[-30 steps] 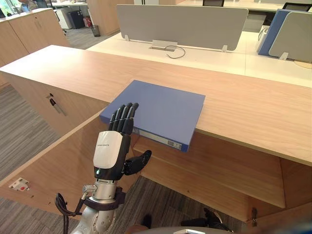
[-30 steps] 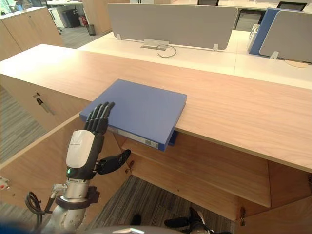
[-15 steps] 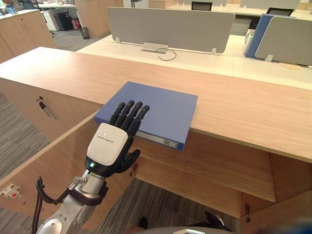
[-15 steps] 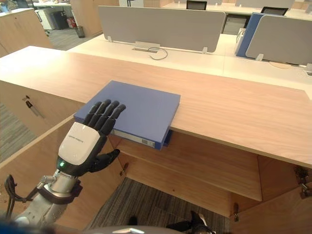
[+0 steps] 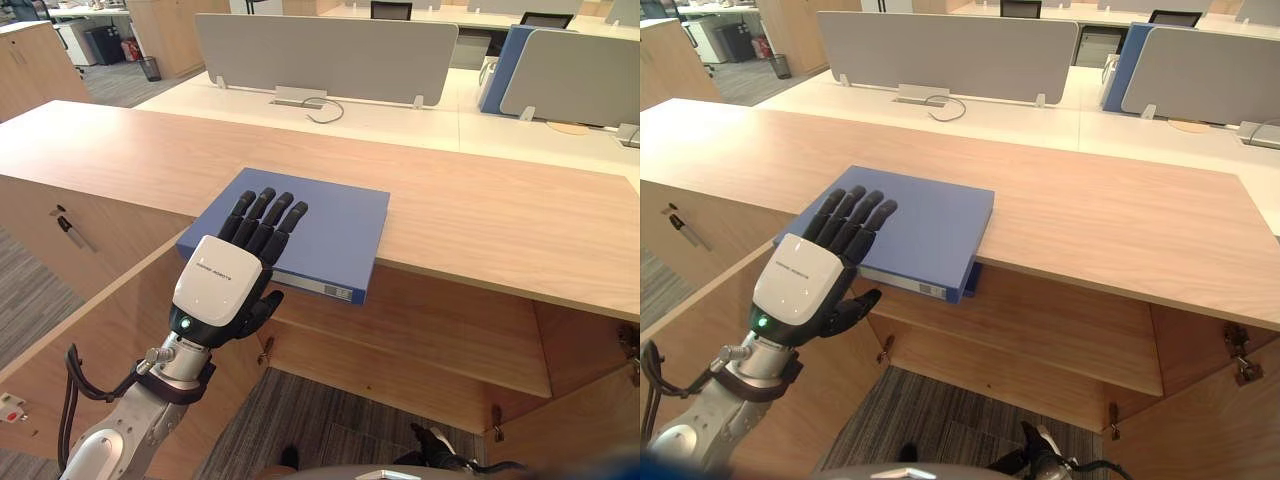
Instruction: Walk over to the cabinet, pick up the folder, carry it to the office cabinet, place the folder inside the office cabinet, then close the office cabinet door
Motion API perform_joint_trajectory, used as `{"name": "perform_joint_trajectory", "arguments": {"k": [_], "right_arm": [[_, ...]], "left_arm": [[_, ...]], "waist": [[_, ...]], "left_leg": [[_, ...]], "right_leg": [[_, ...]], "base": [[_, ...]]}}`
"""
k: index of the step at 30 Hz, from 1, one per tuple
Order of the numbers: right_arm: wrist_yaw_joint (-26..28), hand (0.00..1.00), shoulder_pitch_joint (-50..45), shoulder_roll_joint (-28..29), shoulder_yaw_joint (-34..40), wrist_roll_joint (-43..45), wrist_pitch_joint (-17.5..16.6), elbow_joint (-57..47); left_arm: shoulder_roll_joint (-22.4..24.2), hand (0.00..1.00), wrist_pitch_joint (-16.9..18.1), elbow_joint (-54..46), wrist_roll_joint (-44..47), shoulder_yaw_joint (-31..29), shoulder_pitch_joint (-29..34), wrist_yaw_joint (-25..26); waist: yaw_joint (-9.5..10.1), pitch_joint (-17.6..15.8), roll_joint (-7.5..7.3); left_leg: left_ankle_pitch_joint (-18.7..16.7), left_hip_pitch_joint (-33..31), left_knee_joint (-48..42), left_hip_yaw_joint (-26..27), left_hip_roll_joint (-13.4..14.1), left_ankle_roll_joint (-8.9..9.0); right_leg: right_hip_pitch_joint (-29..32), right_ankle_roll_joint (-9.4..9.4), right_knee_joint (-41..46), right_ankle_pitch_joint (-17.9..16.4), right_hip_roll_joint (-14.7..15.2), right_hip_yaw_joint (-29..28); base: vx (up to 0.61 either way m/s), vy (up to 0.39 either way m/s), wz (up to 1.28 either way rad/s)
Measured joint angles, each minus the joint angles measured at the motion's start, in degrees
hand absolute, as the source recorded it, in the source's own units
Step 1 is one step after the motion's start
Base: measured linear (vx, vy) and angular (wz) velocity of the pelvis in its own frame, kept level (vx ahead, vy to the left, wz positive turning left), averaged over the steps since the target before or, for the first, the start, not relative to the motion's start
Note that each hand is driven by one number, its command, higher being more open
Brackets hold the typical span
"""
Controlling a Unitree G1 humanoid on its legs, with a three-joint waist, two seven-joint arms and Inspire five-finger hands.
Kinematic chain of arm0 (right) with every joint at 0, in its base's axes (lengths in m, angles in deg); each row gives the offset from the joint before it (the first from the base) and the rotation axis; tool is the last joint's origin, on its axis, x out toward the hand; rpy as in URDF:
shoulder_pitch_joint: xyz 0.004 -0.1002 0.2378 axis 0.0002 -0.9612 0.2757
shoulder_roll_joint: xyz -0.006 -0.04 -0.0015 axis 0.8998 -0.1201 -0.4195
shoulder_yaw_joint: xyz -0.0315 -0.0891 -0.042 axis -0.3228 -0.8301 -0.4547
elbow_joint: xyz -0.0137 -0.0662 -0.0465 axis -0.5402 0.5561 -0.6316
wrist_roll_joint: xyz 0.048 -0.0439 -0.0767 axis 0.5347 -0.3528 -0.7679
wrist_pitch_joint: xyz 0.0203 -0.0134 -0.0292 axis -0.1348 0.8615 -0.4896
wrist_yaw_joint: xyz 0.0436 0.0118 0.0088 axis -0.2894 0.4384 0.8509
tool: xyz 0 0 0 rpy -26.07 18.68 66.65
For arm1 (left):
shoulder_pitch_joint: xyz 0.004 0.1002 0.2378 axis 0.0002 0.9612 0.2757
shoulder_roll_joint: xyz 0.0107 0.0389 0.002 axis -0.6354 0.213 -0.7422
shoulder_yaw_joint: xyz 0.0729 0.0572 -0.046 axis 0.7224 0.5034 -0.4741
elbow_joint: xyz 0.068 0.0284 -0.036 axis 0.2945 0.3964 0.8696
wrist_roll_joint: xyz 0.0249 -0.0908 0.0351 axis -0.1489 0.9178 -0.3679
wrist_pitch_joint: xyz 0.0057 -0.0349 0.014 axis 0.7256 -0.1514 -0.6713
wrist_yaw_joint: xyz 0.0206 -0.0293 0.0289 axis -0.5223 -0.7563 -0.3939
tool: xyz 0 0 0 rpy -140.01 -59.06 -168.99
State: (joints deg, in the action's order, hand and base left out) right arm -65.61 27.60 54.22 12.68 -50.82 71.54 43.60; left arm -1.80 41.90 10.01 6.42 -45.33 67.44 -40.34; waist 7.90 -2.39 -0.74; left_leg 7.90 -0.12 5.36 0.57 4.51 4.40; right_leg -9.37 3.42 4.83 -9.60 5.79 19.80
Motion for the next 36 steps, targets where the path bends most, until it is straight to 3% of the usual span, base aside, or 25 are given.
{"name": "perform_joint_trajectory", "arguments": {"k": [7, 12, 13, 23, 27, 36], "right_arm": [[0.01, 1.0, 0.36, -0.01, -1.86, 0.01, 0.03, -1.28], [0.11, 1.0, 0.29, 0.0, -1.69, 0.04, 0.14, -2.14], [0.19, 1.0, 0.26, -0.02, -1.66, 0.04, 0.16, -2.14], [0.27, 1.0, -0.16, -0.08, -0.76, 0.01, 0.13, -3.42], [0.24, 1.0, -0.27, 0.0, 0.66, 0.02, 0.23, -3.37], [-0.17, 1.0, -0.07, -0.01, 0.73, 1.43, 0.31, -3.44]], "left_arm": [[0.97, 1.0, -3.96, 12.84, 0.1, -0.01, -4.85, -0.61], [2.9, 1.0, -4.32, 16.64, 0.17, -0.03, -5.15, -0.58], [3.56, 0.0, -4.36, 16.9, 0.18, -0.04, -5.71, -0.49], [4.11, 0.0, -6.36, 17.62, 0.11, -1.28, -12.22, 1.35], [4.43, 0.0, -6.43, 15.55, -0.47, -1.57, -13.2, 4.76], [5.73, 0.0, -6.86, 8.76, -0.38, 1.0, -15.72, 4.08]], "waist": [[-0.98, -1.22, -0.9], [-1.64, -1.69, -1.13], [-1.64, -1.71, -1.1], [-2.39, -2.08, -0.74], [-2.21, -2.26, -1.0], [-3.84, -2.12, -0.47]], "left_leg": [[-0.25, 1.02, 0.05, 0.41, 0.09, 0.3], [-0.47, 1.1, 0.05, 0.99, 0.04, 0.57], [-0.5, 1.14, 0.05, 1.08, 0.05, 0.6], [-1.17, 2.22, 0.08, 2.15, 0.1, 0.83], [-1.28, 2.25, 0.06, 2.39, 0.0, 0.89], [-1.74, 3.47, 0.08, 3.55, 0.08, 0.68]], "right_leg": [[-0.94, -0.01, -0.55, -0.03, 0.15, -0.33], [-0.96, 0.14, -1.0, 0.09, 0.14, -0.85], [-1.02, 0.14, -1.1, 0.11, 0.14, -0.9], [-1.9, 0.23, -1.83, 0.28, 0.13, -1.8], [-1.98, 0.28, -2.03, 0.33, 0.19, -1.94], [-2.59, 0.34, -2.25, 0.5, 0.26, -3.01]], "base": [[-0.01, 0.001, -0.02], [0.01, 0.001, -0.05], [0.01, -0.002, -0.04], [0.0, 0.001, -0.06], [0.01, 0.001, -0.01], [-0.01, 0.01, -0.07]]}}
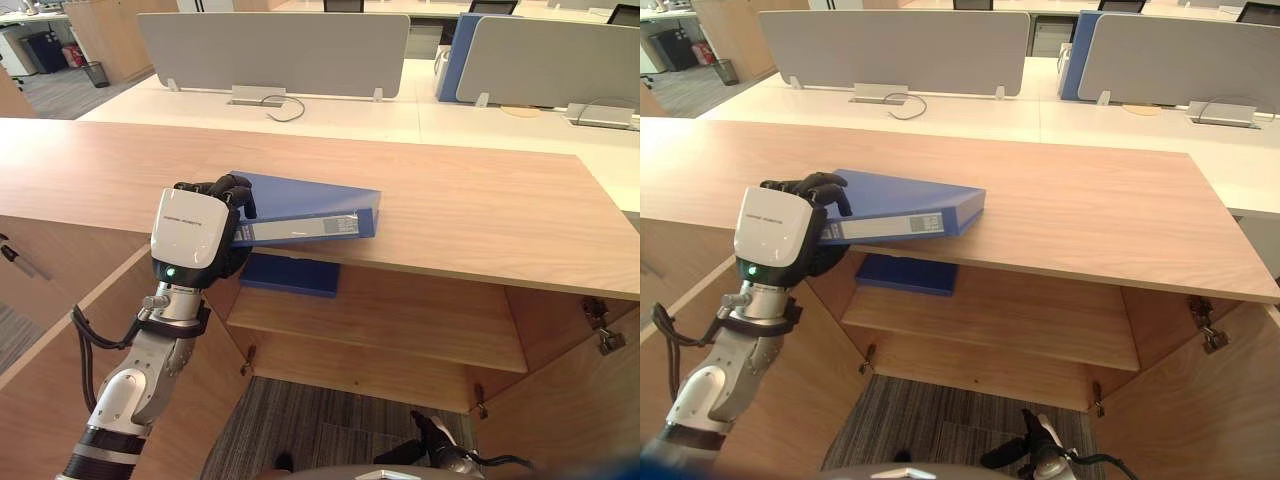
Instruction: Walk over to the cabinet, pick up the folder, carry it to the office cabinet, place the folder inside the office cabinet, then close the office cabinet door
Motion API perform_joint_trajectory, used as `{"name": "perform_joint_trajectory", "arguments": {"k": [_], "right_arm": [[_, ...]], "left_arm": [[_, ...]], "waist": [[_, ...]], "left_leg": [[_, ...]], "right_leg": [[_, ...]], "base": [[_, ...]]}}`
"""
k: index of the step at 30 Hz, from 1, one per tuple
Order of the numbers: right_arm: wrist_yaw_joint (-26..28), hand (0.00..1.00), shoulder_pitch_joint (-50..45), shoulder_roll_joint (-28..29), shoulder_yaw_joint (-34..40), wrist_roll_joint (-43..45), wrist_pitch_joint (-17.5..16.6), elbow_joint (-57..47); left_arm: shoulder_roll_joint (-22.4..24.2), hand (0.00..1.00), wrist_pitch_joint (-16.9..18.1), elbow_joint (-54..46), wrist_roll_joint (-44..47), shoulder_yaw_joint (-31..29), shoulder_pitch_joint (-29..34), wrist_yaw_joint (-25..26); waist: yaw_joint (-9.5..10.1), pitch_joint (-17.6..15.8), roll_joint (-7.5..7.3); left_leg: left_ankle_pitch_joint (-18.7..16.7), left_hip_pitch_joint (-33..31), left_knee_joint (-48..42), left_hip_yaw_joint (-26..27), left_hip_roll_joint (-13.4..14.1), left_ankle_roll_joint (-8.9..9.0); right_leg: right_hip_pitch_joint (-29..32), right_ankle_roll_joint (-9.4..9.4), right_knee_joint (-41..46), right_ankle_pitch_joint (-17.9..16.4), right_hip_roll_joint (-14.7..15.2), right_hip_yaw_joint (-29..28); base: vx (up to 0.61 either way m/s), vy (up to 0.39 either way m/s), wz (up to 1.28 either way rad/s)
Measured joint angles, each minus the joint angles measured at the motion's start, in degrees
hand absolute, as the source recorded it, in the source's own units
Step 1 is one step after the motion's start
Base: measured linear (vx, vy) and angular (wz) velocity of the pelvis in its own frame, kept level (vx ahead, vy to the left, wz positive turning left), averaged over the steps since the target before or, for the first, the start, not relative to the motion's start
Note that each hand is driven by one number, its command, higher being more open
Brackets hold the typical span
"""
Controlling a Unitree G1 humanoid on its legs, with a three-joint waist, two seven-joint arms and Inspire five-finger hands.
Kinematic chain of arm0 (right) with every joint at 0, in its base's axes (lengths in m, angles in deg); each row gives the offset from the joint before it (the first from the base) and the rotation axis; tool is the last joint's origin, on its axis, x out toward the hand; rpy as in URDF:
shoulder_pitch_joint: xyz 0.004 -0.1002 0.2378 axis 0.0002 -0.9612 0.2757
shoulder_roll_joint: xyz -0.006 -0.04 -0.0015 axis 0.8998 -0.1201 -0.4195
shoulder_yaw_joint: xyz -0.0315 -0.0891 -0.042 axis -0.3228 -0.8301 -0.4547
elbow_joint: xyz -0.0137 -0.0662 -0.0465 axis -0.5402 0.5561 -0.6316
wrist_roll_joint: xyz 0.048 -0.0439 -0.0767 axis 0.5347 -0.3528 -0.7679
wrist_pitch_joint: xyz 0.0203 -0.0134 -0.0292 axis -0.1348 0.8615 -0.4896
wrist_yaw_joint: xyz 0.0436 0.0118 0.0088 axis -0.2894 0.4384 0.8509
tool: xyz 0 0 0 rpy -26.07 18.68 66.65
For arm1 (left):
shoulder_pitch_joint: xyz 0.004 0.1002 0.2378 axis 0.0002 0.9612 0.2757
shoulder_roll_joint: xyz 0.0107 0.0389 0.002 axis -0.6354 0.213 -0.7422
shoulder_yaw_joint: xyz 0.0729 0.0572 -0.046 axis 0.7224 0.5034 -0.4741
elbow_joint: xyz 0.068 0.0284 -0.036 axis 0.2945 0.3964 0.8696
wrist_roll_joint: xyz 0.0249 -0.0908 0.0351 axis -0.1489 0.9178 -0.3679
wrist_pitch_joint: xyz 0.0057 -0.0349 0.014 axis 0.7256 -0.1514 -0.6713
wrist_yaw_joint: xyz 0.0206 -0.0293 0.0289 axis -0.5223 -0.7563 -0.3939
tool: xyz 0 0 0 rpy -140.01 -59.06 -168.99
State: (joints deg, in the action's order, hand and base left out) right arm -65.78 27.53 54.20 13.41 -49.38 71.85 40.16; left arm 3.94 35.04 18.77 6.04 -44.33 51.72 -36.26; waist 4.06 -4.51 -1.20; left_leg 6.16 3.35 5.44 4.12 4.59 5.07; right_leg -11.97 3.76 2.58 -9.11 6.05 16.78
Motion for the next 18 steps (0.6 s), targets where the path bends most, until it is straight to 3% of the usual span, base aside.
{"name": "perform_joint_trajectory", "arguments": {"k": [2, 3, 6, 8, 10, 13, 14, 18], "right_arm": [[-0.2, 1.0, -0.33, 0.1, -0.02, 1.58, 0.16, 0.2], [-0.52, 1.0, -0.43, 0.27, 0.02, 3.78, 0.41, 0.2], [-1.44, 1.0, -1.52, 1.03, 2.63, 11.91, 0.94, 0.13], [-1.88, 1.0, -2.75, 0.79, 4.24, 16.01, 0.93, -1.56], [-2.41, 1.0, -6.59, 0.73, 6.24, 19.12, 0.97, -7.97], [-3.1, 1.0, -18.3, 1.43, 6.76, 24.73, -0.09, -27.89], [-3.18, 1.0, -19.02, 1.56, 6.78, 25.1, -0.31, -29.12], [-4.83, 1.0, -32.06, 6.82, 6.6, 30.3, -0.93, -51.81]], "left_arm": [[4.1, 0.0, 0.04, -5.7, 1.31, 1.26, 3.24, -0.87], [8.41, 0.0, 0.64, -9.54, 4.19, 2.4, 5.8, -1.26], [17.63, 0.0, 5.22, -15.71, 22.16, 6.83, 10.23, -6.05], [19.86, 0.0, 7.5, -16.04, 37.19, 8.04, 12.75, -9.74], [22.52, 0.0, 7.57, -15.88, 50.82, 7.66, 15.0, -12.23], [29.18, 0.0, 7.5, -15.88, 76.23, 4.65, 20.35, -16.24], [29.5, 0.0, 7.5, -15.88, 77.46, 4.51, 20.64, -16.32], [30.97, 0.0, 7.52, -15.88, 86.81, 4.13, 23.6, -16.83]], "waist": [[0.15, 0.45, -0.21], [0.21, 0.46, -0.22], [-0.1, 0.77, -0.09], [-0.65, 1.26, 0.42], [-1.61, 1.51, 0.9], [-3.93, 0.93, 0.95], [-4.12, 0.92, 0.93], [-5.01, -0.25, -0.85]], "left_leg": [[0.01, -0.7, -0.04, 0.9, 0.16, 0.01], [0.01, -0.88, -0.1, 1.75, 0.24, 0.02], [0.03, -0.4, -0.34, 3.79, 0.64, 0.02], [0.03, -0.2, -0.34, 5.52, 1.22, 0.02], [0.0, 0.08, -0.34, 7.48, 1.94, 0.03], [-1.22, 2.08, -0.35, 11.64, 3.32, 0.51], [-1.4, 2.3, -0.35, 12.03, 3.39, 0.47], [-2.4, 4.43, -0.34, 18.07, 3.99, 0.86]], "right_leg": [[1.23, -0.05, 0.08, 0.3, 0.01, -1.08], [1.84, -0.17, 0.06, 0.59, 0.01, -1.99], [2.69, -0.58, 0.14, 1.38, -0.11, -4.75], [3.76, -0.84, 0.43, 1.85, -0.47, -7.03], [5.28, -1.08, 1.46, 2.15, -0.95, -9.33], [7.43, -1.16, 4.46, 2.18, -1.77, -14.19], [7.55, -1.17, 4.54, 2.18, -1.8, -14.5], [10.73, -0.89, 7.99, 0.9, -2.63, -19.8]], "base": [[0.01, 0.027, -0.23], [0.03, 0.039, -0.35], [0.01, 0.034, -0.37], [-0.04, 0.021, -0.59], [-0.07, 0.007, -0.65], [-0.12, 0.009, -0.74], [-0.11, 0.013, -0.64], [-0.15, 0.003, -0.68]]}}
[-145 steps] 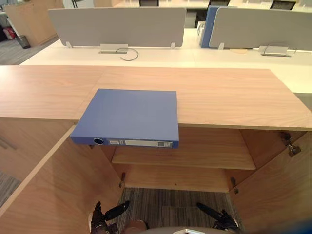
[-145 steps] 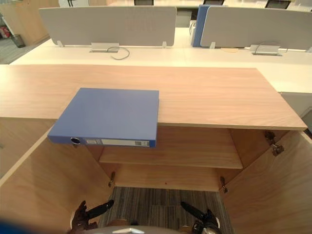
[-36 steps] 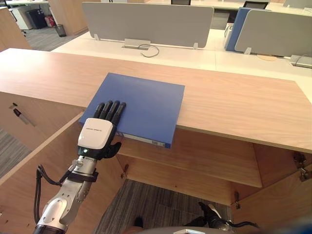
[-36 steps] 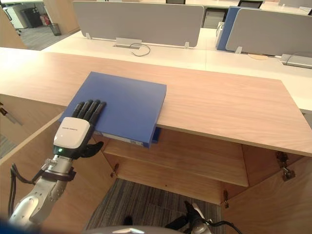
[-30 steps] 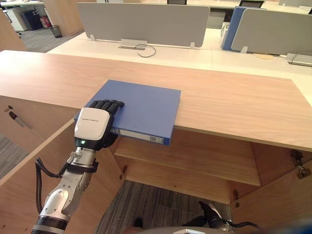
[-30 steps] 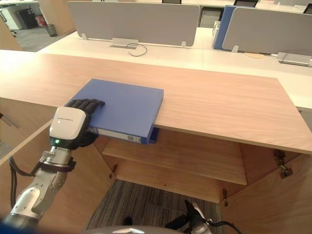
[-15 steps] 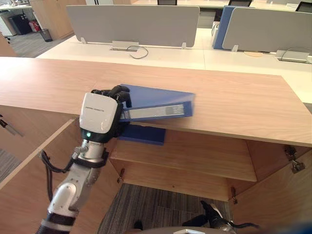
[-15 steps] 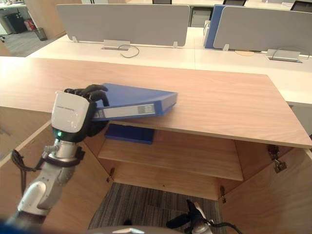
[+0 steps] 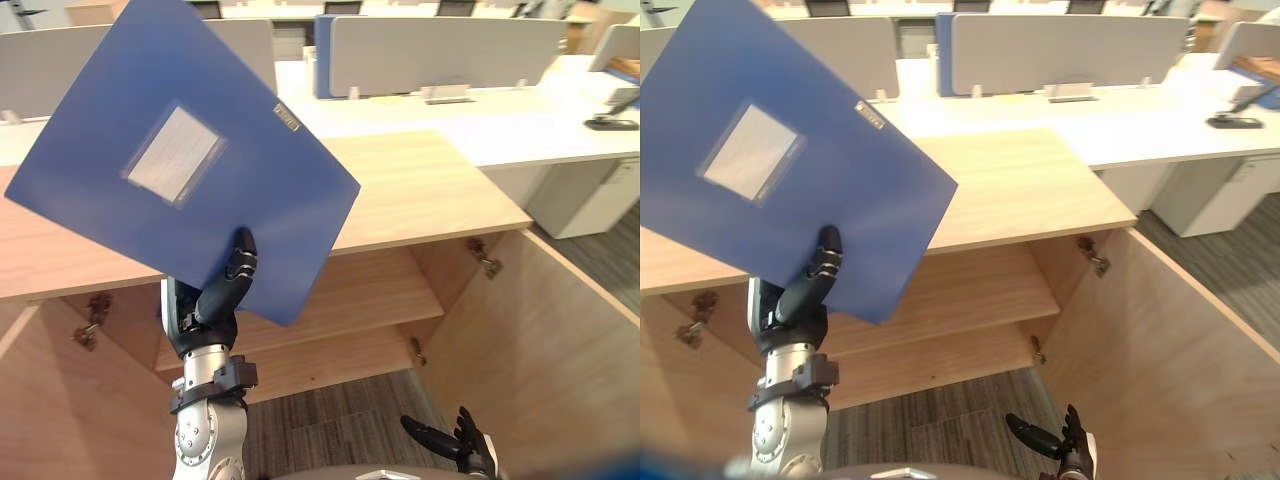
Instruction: Walk over to the cabinet, pick up the folder, carry it to the office cabinet, place the folder inside the office cabinet, then close the office cabinet door
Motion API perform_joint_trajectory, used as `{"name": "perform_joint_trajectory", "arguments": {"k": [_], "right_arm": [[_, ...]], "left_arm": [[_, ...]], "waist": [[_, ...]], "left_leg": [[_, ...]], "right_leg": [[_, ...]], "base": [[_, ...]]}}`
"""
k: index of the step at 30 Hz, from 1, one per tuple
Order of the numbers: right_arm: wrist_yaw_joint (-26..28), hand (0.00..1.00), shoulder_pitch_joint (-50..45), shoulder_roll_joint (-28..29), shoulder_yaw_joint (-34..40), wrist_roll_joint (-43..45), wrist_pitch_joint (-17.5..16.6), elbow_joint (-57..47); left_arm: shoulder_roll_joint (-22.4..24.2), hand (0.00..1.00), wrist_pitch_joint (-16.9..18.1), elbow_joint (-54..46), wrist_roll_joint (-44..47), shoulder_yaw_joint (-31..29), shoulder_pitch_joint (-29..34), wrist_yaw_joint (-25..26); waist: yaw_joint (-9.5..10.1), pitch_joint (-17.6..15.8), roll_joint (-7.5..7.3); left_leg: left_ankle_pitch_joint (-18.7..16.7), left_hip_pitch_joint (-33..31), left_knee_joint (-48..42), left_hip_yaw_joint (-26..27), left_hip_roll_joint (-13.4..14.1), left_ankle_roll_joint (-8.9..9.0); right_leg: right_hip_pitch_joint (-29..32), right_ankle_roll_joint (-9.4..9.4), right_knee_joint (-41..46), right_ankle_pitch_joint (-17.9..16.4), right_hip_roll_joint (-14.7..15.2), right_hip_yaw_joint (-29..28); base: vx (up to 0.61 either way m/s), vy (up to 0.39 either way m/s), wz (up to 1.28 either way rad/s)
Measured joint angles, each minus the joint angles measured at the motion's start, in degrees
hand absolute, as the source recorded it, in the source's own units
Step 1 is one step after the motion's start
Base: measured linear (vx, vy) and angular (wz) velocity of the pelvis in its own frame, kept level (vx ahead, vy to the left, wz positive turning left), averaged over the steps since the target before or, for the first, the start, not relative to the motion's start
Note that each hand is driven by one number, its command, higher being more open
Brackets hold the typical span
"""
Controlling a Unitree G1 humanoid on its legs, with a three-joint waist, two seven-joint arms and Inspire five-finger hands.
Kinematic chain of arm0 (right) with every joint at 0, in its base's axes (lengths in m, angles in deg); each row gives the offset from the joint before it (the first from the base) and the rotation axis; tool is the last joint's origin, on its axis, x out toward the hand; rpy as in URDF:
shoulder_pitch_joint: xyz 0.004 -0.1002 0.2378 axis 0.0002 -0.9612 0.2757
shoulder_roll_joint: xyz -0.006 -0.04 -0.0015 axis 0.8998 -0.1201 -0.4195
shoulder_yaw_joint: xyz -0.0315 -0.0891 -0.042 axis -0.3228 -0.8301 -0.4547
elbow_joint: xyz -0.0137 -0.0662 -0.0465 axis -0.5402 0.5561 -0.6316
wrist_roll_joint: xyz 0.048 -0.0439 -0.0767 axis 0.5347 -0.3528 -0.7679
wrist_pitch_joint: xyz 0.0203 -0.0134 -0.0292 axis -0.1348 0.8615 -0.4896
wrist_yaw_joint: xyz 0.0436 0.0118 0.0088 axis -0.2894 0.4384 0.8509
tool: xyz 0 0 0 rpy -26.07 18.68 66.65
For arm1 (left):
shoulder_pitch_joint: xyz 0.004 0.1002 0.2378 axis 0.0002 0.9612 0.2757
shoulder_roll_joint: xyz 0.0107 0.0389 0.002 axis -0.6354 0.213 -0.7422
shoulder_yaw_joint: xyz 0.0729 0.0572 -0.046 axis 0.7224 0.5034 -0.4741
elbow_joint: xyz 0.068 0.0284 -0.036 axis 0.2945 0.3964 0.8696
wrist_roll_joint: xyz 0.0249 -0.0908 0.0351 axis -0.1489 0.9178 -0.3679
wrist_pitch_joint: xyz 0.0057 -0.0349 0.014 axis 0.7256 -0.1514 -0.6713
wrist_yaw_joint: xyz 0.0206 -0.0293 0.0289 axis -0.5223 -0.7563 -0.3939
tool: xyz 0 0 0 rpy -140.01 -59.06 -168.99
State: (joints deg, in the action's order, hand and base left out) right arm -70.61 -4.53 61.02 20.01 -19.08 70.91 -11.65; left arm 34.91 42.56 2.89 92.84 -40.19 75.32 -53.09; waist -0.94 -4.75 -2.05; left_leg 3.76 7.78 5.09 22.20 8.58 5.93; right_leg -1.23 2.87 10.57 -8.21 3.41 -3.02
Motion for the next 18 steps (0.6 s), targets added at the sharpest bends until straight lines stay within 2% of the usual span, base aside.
{"name": "perform_joint_trajectory", "arguments": {"k": [2, 4, 5, 7, 10, 14, 18], "right_arm": [[-0.14, 1.0, -3.43, 1.69, -0.63, 2.94, -0.25, -9.03], [-1.02, 1.0, -6.42, 2.1, -4.06, 3.07, -0.57, -23.63], [-1.04, 1.0, -6.44, 2.09, -4.1, 3.06, -0.6, -23.76], [-1.28, 1.0, -8.13, 1.7, -7.36, -0.53, -1.77, -38.41], [0.32, 1.0, -8.43, 0.29, -8.4, -4.57, -2.63, -48.73], [0.78, 1.0, -5.14, -4.15, -7.84, -9.29, -4.23, -53.72], [1.3, 1.0, 5.26, -9.64, -4.95, -10.06, -4.89, -54.32]], "left_arm": [[0.17, 0.0, 0.03, -0.05, 1.73, 0.06, 0.41, -0.49], [0.32, 0.0, 0.02, -0.12, 3.27, 0.62, 1.31, -1.19], [0.33, 0.0, 0.02, -0.12, 3.28, 0.62, 1.31, -1.2], [0.41, 0.0, -0.22, -0.12, 3.35, 1.99, 1.41, -2.17], [0.3, 0.0, -0.23, -0.2, 3.68, 1.6, 1.26, -4.1], [-0.04, 0.0, -0.32, -0.19, 3.66, 1.28, 1.11, -4.99], [-0.62, 0.0, -0.9, 0.65, 3.57, 1.37, -0.94, -6.15]], "waist": [[-0.51, 0.05, 0.01], [-2.09, 0.17, 0.32], [-2.1, 0.17, 0.33], [-2.79, 0.61, 1.26], [-2.79, 1.62, 1.7], [-2.8, 2.32, 1.58], [-2.76, 2.75, 1.67]], "left_leg": [[-0.01, 0.19, 0.0, 2.34, -0.08, 0.01], [-0.18, 0.67, -0.02, 5.41, -0.56, 0.08], [-0.18, 0.67, -0.02, 5.43, -0.57, 0.07], [-0.24, 1.9, -0.28, 8.03, -0.95, 0.04], [-1.02, 2.03, -1.31, 9.33, -0.31, 0.36], [-1.75, 2.04, -2.37, 10.03, 0.34, 0.64], [-1.84, 2.03, -2.43, 9.68, 0.36, 0.6]], "right_leg": [[1.9, 0.36, 1.83, -0.25, -0.02, -1.83], [4.47, 1.33, 4.62, -0.77, 0.43, -4.21], [4.49, 1.34, 4.64, -0.78, 0.43, -4.23], [5.49, 2.24, 6.61, -1.37, 0.41, -6.35], [5.88, 2.16, 6.98, -1.3, -0.21, -6.83], [5.91, 2.17, 6.92, -1.29, -0.99, -7.14], [5.48, 2.55, 6.07, -0.77, -1.38, -7.28]], "base": [[-0.08, 0.006, -0.63], [-0.07, 0.019, -0.58], [-0.04, 0.013, -0.53], [0.0, -0.008, -0.46], [0.02, -0.036, -0.24], [0.01, -0.044, -0.13], [0.0, -0.01, -0.01]]}}
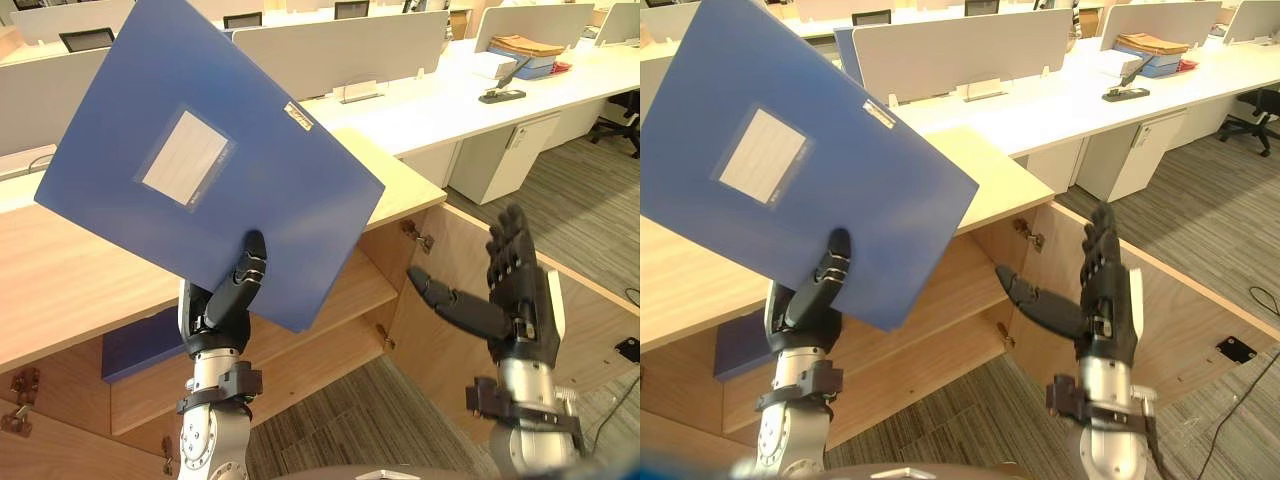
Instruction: Walk over to the cabinet, pick up the folder, carry it to the office cabinet, place the folder inside the office cabinet, then close the office cabinet door
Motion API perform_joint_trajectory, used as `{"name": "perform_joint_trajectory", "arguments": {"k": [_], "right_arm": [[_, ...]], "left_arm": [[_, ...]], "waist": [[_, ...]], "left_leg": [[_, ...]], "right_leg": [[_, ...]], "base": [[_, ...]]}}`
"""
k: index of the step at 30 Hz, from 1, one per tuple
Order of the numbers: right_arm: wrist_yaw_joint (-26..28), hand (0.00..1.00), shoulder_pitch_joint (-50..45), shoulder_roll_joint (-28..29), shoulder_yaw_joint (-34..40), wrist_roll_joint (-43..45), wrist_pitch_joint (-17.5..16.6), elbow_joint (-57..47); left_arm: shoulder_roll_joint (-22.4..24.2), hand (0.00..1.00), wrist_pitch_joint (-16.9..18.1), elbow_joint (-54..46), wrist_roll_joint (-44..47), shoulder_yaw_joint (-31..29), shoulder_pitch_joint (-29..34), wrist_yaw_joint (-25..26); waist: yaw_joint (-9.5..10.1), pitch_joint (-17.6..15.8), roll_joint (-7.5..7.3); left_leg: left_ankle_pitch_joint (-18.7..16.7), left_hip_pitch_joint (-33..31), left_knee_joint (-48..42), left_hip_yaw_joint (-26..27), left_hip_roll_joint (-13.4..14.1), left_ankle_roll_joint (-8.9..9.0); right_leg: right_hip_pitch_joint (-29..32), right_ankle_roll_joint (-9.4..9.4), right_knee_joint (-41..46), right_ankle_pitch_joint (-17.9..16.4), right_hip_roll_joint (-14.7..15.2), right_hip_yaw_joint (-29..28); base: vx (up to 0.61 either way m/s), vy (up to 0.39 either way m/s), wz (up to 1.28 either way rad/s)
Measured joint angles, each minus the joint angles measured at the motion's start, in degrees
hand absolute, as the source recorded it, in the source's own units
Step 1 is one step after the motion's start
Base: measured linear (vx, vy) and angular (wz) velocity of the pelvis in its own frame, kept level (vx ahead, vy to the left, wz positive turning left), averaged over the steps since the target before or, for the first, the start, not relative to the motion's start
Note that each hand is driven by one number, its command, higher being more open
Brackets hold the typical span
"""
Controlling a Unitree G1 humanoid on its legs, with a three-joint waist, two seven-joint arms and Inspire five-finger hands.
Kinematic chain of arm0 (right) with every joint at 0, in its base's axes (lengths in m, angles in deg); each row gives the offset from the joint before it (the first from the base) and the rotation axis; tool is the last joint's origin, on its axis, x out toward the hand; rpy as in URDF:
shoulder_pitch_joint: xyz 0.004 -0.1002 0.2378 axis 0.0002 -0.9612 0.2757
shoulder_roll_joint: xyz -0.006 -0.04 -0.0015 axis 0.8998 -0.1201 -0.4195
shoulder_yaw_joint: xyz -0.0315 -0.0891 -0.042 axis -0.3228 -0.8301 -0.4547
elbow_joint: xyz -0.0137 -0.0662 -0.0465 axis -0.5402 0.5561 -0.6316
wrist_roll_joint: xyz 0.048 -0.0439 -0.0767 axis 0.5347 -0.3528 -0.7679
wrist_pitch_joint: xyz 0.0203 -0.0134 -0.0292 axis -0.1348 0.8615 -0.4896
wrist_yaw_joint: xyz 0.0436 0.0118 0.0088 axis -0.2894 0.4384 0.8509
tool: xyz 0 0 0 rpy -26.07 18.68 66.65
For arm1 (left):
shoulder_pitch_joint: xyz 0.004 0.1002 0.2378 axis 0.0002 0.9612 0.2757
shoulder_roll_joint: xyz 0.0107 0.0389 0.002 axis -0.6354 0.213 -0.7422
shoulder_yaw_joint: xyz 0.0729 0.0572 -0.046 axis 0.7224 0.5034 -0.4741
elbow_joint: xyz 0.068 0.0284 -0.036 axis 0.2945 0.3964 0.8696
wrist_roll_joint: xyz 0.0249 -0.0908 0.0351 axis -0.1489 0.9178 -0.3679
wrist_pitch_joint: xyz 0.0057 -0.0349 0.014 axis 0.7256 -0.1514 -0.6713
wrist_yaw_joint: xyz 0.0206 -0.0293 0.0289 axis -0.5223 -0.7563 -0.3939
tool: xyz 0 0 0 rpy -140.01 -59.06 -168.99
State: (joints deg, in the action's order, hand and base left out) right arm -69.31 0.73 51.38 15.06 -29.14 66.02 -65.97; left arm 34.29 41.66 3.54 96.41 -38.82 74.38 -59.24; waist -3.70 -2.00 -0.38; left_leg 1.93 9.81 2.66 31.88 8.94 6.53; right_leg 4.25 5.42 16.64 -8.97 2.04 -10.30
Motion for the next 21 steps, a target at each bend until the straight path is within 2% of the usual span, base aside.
{"name": "perform_joint_trajectory", "arguments": {"k": [4, 7, 11, 21], "right_arm": [[0.49, 1.0, 9.84, -6.46, 3.0, -1.12, -1.75, 2.34], [3.13, 1.0, 15.18, -11.81, 5.04, 2.28, -2.41, 4.65], [5.67, 1.0, 18.83, -17.96, 5.55, 6.03, -3.21, 8.61], [13.66, 1.0, 22.19, -28.3, 5.84, 18.22, -3.55, 16.5]], "left_arm": [[-2.51, 0.0, -0.33, 1.24, -1.79, 0.01, -3.51, -0.94], [-5.1, 0.0, -0.35, 1.67, -4.26, -0.03, -5.64, -3.14], [-8.08, 0.0, -0.37, 2.32, -5.69, -0.42, -7.44, -6.03], [-14.95, 0.0, -0.36, 3.12, -7.83, -4.31, -7.3, -9.9]], "waist": [[0.16, 0.34, 0.22], [0.32, 0.42, 0.19], [0.28, 0.45, 0.17], [0.43, 0.24, -0.17]], "left_leg": [[-0.04, -0.23, -0.01, -1.15, -0.3, -0.27], [-0.09, -0.37, -0.05, -1.77, -0.85, -0.8], [-0.35, -0.34, -0.23, -2.91, -1.83, -1.46], [-0.02, -0.87, 0.21, -4.85, -3.7, -2.84]], "right_leg": [[-1.31, 0.46, -2.15, 1.29, 0.46, 0.41], [-2.38, 0.83, -3.64, 2.2, 1.15, 0.66], [-3.44, 1.23, -4.59, 2.57, 2.34, 1.3], [-4.52, 1.79, -6.4, 3.68, 4.37, 2.73]], "base": [[-0.03, 0.019, 0.09], [-0.02, 0.035, 0.1], [-0.03, 0.038, 0.13], [-0.02, 0.029, 0.09]]}}
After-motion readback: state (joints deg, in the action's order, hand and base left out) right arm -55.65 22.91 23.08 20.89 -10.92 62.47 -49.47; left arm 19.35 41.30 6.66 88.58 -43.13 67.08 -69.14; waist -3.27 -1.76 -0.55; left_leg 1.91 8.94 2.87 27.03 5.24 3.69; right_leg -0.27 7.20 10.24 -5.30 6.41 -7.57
